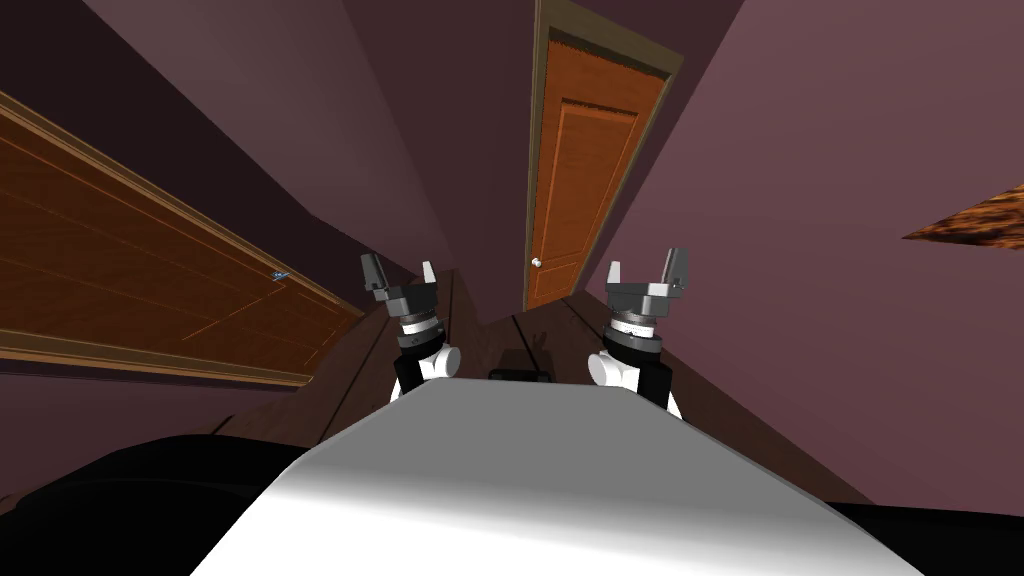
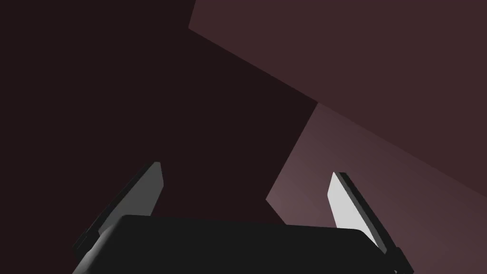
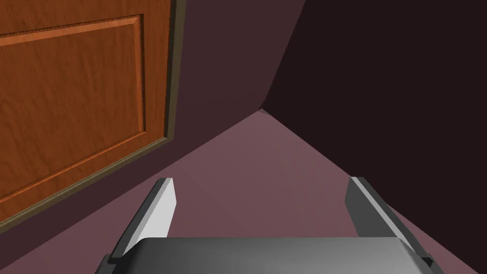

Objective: Pull the door open

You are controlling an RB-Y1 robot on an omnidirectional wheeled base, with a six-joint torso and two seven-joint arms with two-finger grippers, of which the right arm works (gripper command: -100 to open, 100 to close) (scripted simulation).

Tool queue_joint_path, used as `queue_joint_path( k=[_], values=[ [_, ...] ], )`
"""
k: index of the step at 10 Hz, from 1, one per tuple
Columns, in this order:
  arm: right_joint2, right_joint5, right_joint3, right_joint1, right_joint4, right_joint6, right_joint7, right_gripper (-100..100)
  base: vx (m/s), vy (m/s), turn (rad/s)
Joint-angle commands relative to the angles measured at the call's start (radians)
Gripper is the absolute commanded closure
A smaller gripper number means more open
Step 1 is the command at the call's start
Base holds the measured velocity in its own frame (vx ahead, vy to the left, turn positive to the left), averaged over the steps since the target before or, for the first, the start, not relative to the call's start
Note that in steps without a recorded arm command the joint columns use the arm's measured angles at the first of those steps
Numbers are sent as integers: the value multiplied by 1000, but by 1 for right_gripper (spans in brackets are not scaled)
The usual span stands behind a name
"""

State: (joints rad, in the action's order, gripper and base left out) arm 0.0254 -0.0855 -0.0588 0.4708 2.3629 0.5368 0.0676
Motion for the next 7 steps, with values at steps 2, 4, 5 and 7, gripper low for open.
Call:
queue_joint_path(
  k=[2,4,5,7],
  values=[
    [10,14,4,-15,-49,13,-33,-100,57,-45,24],
    [18,27,8,-28,-92,23,-61,-100,90,23,14],
    [21,33,9,-35,-112,29,-75,-100,91,12,17],
    [28,45,13,-47,-152,39,-102,-100,73,-5,15]
  ],
)
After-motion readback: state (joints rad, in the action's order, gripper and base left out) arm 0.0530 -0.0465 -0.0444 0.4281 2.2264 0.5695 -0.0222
